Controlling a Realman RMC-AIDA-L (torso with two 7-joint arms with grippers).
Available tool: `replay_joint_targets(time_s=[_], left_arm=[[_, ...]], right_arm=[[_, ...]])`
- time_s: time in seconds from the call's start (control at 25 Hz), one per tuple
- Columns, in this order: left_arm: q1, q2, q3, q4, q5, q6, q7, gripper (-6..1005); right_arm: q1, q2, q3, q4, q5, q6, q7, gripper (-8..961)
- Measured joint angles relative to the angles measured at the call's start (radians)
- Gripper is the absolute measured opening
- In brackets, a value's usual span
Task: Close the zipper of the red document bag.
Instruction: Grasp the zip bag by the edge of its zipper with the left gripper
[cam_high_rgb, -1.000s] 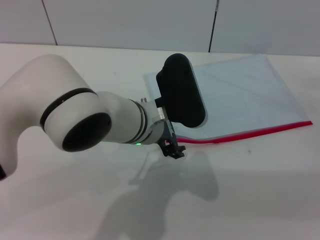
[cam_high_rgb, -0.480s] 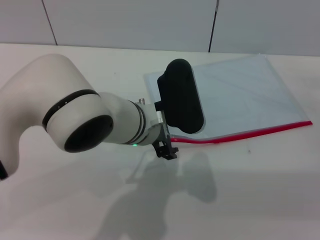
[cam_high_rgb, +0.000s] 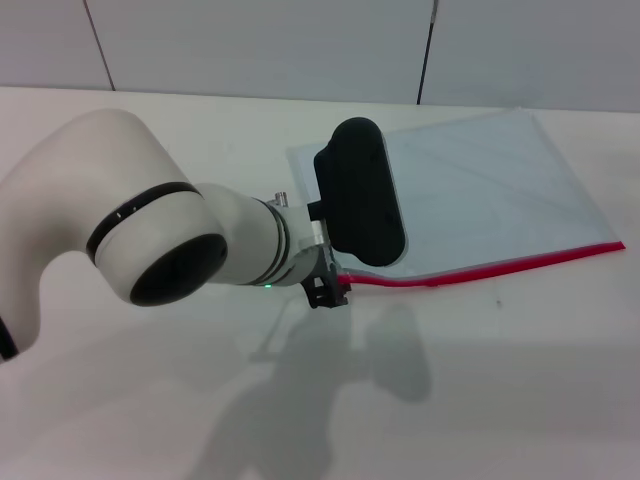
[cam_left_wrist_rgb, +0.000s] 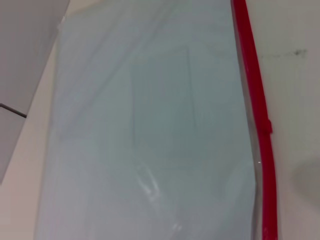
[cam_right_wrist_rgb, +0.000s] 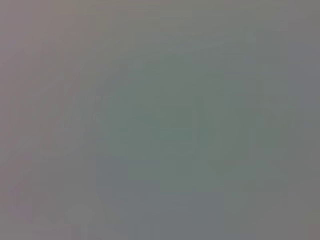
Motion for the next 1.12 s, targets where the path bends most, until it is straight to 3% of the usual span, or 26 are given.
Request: replay_joint_targets(time_s=[0.24, 1.12], left_arm=[[-0.001, 0.000, 0.000, 0.009, 0.018, 0.021, -0.006, 702], [-0.011, 0.000, 0.025, 0.073, -0.008, 0.149, 0.001, 703]], right_arm=[[0.002, 0.000, 0.000, 0.000, 0.000, 0.000, 0.005, 514], [0.008, 0.000, 0.000, 0.000, 0.000, 0.000, 0.011, 514]])
